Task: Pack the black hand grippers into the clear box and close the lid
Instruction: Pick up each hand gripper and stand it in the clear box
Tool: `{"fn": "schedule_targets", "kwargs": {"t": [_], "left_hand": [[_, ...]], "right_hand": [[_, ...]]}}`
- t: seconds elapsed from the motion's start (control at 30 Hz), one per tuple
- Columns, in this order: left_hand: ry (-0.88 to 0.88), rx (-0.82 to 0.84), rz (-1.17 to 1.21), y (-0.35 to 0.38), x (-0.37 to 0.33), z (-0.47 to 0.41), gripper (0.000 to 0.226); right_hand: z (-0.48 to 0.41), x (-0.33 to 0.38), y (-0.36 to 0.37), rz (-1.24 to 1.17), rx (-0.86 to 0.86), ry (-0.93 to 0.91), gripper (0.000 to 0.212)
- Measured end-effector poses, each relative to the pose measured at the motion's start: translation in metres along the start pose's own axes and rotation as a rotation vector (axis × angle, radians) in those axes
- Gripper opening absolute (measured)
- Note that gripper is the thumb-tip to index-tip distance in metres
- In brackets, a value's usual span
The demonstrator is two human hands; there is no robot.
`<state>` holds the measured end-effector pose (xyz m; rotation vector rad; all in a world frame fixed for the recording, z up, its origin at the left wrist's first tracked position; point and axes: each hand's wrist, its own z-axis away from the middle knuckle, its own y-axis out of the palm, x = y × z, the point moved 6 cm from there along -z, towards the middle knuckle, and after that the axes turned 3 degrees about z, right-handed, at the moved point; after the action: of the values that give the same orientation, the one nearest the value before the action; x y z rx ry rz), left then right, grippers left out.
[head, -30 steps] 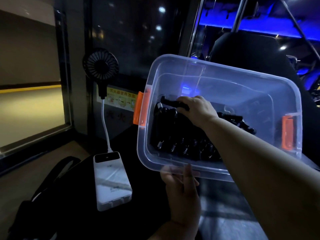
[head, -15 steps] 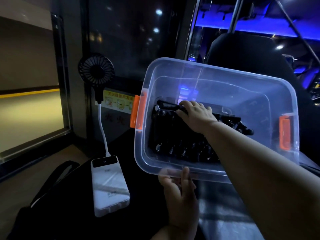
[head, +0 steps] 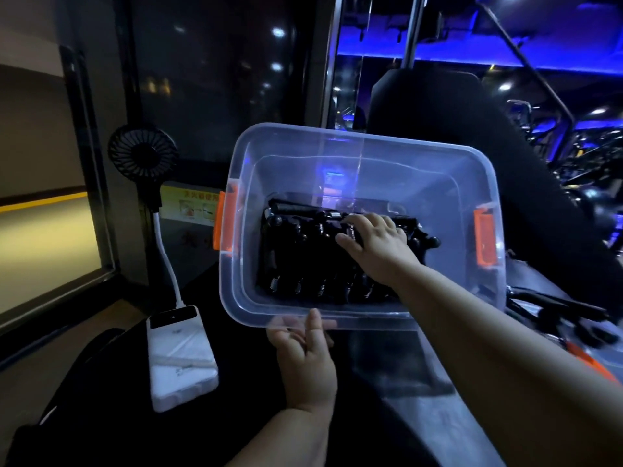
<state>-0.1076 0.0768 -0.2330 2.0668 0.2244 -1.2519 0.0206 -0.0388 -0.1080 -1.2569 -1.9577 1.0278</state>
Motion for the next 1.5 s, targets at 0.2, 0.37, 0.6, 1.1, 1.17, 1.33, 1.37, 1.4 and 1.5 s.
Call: {"fn": "schedule_targets", "kwargs": {"t": [0.2, 0.37, 0.6, 1.1, 1.17, 1.33, 1.37, 1.4, 1.5], "left_hand": [[-0.034, 0.003, 0.016, 0.001, -0.004, 0.002, 0.020], [-0.006, 0.001, 0.003, 0.003, -0.007, 0.004, 0.020], [0.009, -0.009, -0.017, 0.004, -0.008, 0.007, 0.015], [0.041, -0.033, -0.014, 0.005, -0.005, 0.008, 0.019], [0.044, -0.032, -0.023, 0.006, -0.005, 0.007, 0.019], [0.057, -0.033, -0.024, 0.005, -0.004, 0.006, 0.018], [0.059, -0.033, -0.025, 0.005, -0.004, 0.005, 0.017], [0.059, -0.033, -0.028, 0.005, -0.004, 0.005, 0.017], [0.063, -0.029, -0.033, 0.005, -0.003, 0.005, 0.017]], "right_hand": [[0.038, -0.036, -0.015, -0.017, -0.028, 0.027, 0.054], [0.072, -0.068, -0.041, -0.005, -0.152, -0.019, 0.063], [0.124, -0.120, -0.071, -0.098, -0.411, 0.019, 0.047], [0.157, -0.249, -0.041, 0.070, -0.062, 0.654, 0.042], [0.157, -0.259, -0.035, 0.119, 0.010, 0.715, 0.044], [0.156, -0.273, -0.023, 0.127, 0.056, 0.779, 0.037], [0.156, -0.275, -0.021, 0.118, 0.063, 0.787, 0.037], [0.156, -0.276, -0.019, 0.101, 0.065, 0.795, 0.037], [0.156, -0.279, -0.015, 0.029, 0.026, 0.796, 0.039]]}}
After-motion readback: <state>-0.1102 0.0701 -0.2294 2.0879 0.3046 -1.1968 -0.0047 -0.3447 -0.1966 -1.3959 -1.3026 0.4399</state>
